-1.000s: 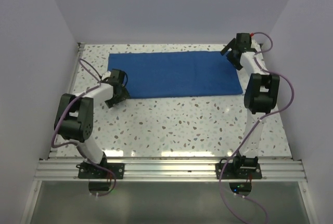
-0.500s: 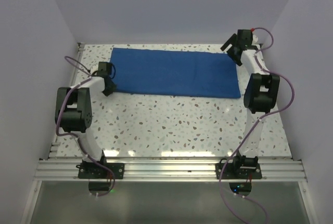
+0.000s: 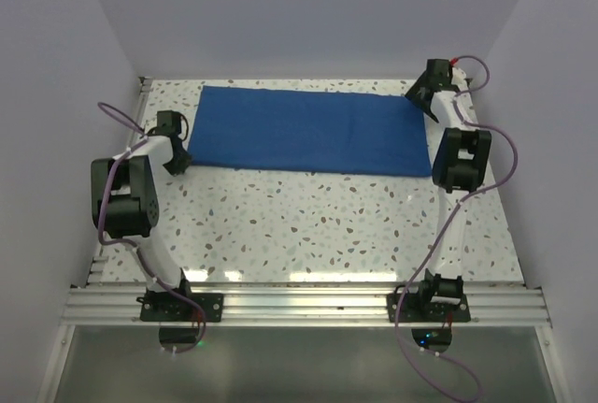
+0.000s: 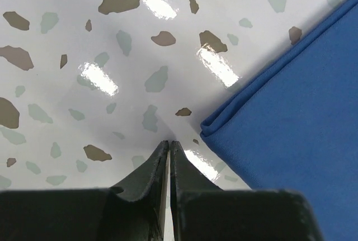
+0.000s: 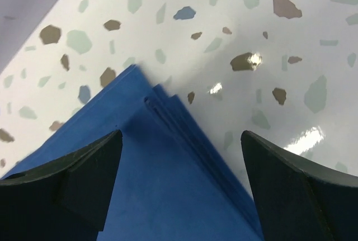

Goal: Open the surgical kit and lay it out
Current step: Open the surgical kit at the center of the board.

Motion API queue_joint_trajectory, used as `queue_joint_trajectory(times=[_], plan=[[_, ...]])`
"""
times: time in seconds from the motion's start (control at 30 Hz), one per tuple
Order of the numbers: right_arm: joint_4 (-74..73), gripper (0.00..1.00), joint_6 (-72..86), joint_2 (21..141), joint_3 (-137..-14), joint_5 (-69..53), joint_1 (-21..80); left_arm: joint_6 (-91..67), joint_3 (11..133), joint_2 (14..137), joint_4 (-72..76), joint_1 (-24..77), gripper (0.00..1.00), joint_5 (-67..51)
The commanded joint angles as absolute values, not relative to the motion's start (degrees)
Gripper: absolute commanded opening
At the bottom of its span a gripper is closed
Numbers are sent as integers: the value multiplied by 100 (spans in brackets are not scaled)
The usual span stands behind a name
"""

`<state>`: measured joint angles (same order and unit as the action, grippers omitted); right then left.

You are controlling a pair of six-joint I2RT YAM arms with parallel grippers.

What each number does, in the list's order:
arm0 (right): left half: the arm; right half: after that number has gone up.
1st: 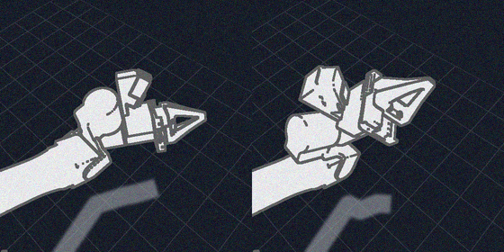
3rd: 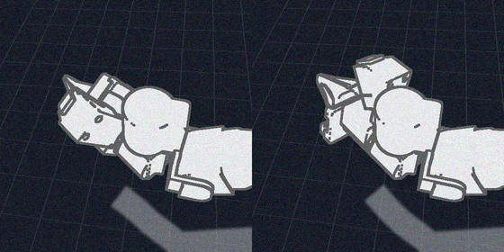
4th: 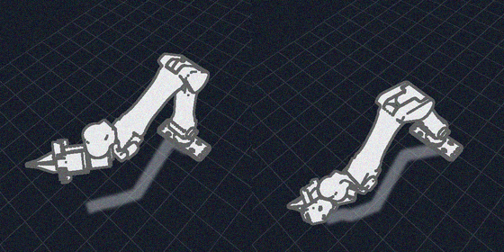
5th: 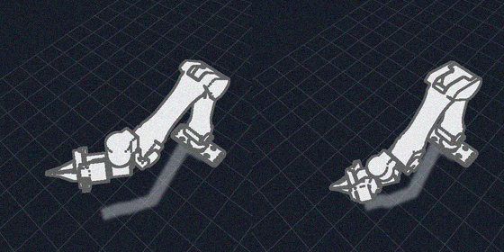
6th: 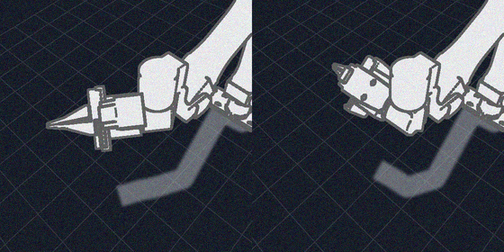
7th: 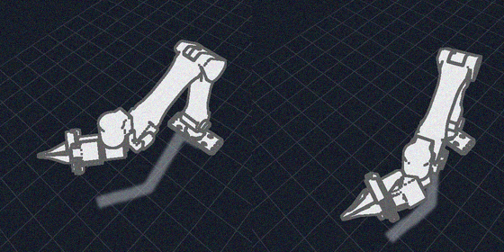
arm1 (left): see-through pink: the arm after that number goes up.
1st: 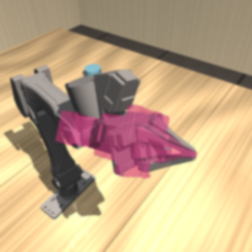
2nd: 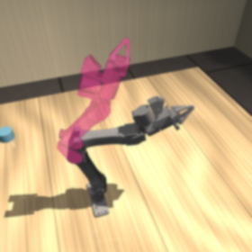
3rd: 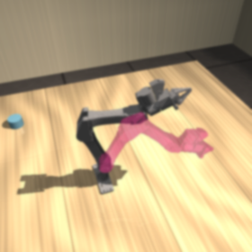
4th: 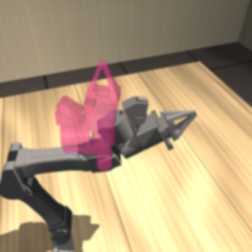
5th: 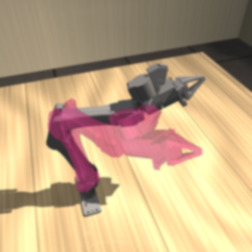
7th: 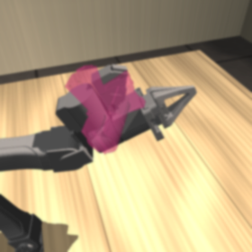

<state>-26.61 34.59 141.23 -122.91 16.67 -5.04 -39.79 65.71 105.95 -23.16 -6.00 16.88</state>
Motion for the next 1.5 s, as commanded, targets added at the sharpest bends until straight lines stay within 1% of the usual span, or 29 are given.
queue_joint_trajectory(times=[0.0, 0.03, 0.07, 0.1, 0.17, 0.33, 0.43, 0.6, 0.67, 0.83, 0.87, 0.93, 1.03, 1.07, 1.13, 1.17, 1.2, 1.23, 1.27, 1.3, 1.47], plan=[[-2654, 89, 3401, 14457, -12866, 1863, -589, -3762, 6575, 10477, -2654, -642, 9, 1617], [-2646, 87, 3410, 14528, -13059, 1794, -615, -3753, 6513, 10424, -2654, -642, 9, 1617], [-2646, 82, 3410, 14659, -13243, 1767, -624, -3718, 6400, 10311, -2654, -642, 9, 1643], [-2646, 80, 3419, 14712, -13245, 1767, -633, -3709, 6346, 10266, -2663, -642, 9, 1652], [-2628, 78, 3436, 14800, -13403, 1705, -624, -3683, 6241, 10152, -2672, -642, 9, 1670], [-2488, 77, 3498, 14924, -13526, 1600, -624, -3665, 6091, 9994, -2690, -642, 7, 1644], [-2435, 74, 3524, 14941, -13526, 1433, -607, -3665, 5924, 9897, -2637, -633, 6, 1635], [-2382, 65, 3507, 15038, -13754, 1213, -580, -3648, 5643, 9817, -2584, -624, 4, 1679], [-2391, 56, 3507, 15126, -13930, 1178, -580, -3639, 5538, 9756, -2549, -633, 4, 1687], [-2496, 54, 3542, 15231, -14036, 1143, -519, -3604, 5423, 9686, -2531, -642, 3, 1705], [-2496, 51, 3559, 15223, -14001, 1134, -519, -3586, 5414, 9668, -2549, -633, 3, 1714], [-2505, 49, 3551, 15196, -13879, 1177, -492, -3560, 5414, 9616, -2575, -633, 3, 1731], [-2531, 41, 3498, 15187, -13781, 1178, -475, -3516, 5379, 9537, -2584, -642, 3, 1784], [-2540, 34, 3481, 15205, -13764, 1143, -475, -3507, 5353, 9519, -2584, -642, 3, 1793], [-2601, 24, 3481, 15223, -13772, 1134, -475, -3489, 5335, 9475, -2593, -633, 3, 1810], [-2628, 15, 3480, 15214, -13772, 1142, -475, -3454, 5318, 9466, -2593, -633, 3, 1811], [-2637, 12, 3472, 15205, -13738, 1143, -475, -3445, 5309, 9457, -2601, -642, 3, 1819], [-2663, 5, 3472, 15188, -13737, 1143, -475, -3445, 5309, 9440, -2610, -633, 3, 1828], [-2689, 2, 3463, 15188, -13737, 1160, -475, -3419, 5300, 9422, -2619, -633, 3, 1828], [-2707, 0, 3445, 15170, -13711, 1169, -466, -3410, 5300, 9413, -2645, -633, 3, 1837], [-2654, 0, 3393, 14977, -13500, 1108, -475, -3340, 5317, 9273, -2680, -633, 3, 1837]])
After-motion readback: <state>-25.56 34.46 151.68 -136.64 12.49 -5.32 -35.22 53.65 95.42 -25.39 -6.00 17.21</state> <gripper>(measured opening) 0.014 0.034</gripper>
